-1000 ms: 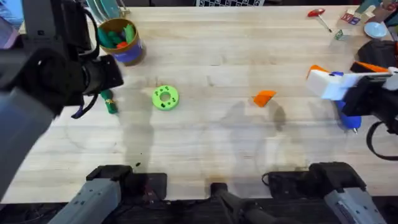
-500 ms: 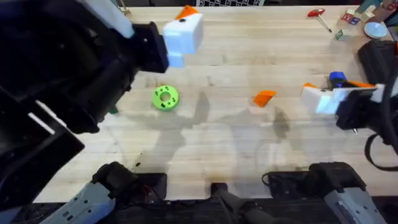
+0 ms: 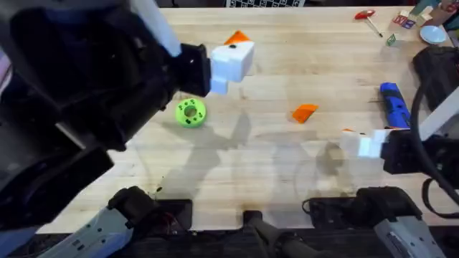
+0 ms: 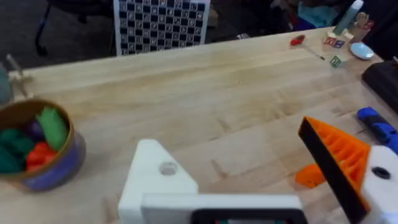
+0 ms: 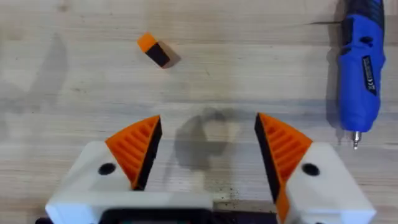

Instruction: Pick up the gripper from the table and insert it into the empty holder that is missing its gripper. Then pick up a screw, insert it into the mounting hole, and use the screwdriver to tighten it. Finally, clean up the table by picking up the vegetable and placing it into the bucket.

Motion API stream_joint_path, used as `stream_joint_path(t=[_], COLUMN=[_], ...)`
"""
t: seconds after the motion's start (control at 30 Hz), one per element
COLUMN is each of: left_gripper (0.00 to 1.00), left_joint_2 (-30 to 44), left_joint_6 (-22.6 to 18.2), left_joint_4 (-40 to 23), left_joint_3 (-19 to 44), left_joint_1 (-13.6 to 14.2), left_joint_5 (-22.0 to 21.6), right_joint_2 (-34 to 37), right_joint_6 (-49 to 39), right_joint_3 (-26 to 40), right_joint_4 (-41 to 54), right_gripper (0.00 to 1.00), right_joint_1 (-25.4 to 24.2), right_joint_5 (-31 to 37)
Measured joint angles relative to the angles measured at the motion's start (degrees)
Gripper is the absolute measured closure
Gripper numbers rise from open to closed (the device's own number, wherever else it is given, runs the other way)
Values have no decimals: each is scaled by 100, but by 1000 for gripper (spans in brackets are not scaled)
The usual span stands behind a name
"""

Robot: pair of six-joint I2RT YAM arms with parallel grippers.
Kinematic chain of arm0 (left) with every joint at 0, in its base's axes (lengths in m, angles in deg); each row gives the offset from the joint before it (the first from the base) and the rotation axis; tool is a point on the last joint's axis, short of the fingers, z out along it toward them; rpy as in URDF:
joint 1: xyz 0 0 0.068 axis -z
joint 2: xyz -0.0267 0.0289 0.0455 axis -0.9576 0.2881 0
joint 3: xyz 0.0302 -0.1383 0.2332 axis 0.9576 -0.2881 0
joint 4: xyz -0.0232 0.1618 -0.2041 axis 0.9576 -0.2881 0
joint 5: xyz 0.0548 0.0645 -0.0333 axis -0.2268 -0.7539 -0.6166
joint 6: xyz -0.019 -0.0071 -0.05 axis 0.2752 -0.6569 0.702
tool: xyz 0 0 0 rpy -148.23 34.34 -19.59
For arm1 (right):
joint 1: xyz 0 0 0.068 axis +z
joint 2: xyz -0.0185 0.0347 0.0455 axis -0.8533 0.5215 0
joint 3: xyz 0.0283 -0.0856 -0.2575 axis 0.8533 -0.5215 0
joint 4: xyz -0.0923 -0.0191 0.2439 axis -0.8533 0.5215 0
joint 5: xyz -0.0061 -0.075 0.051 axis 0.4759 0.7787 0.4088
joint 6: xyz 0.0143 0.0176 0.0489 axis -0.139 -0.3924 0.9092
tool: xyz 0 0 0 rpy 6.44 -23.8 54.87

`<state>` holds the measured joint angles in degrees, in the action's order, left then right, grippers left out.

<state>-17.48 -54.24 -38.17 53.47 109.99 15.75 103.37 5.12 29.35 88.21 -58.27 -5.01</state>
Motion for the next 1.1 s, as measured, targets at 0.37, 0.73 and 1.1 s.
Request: stream_joint_path(t=[0.37, 0.73, 1.1], left_gripper=[10, 10, 10], left_joint_2=[-1443, -3095, -4453], left_joint_6=[-977, -1125, -1148], left_joint_4=[2888, 3525, 3014], left_joint_3=[-2094, -3933, -4692], left_joint_1=[-27, -179, -979], left_joint_5=[259, 395, 1039], right_joint_2=[0, 1, 0], right_joint_6=[0, 1, 2], right_joint_3=[0, 0, 0], right_joint_4=[0, 0, 0], right_gripper=[77, 79, 77], right_joint_1=[0, 0, 0], right_joint_5=[0, 0, 0])
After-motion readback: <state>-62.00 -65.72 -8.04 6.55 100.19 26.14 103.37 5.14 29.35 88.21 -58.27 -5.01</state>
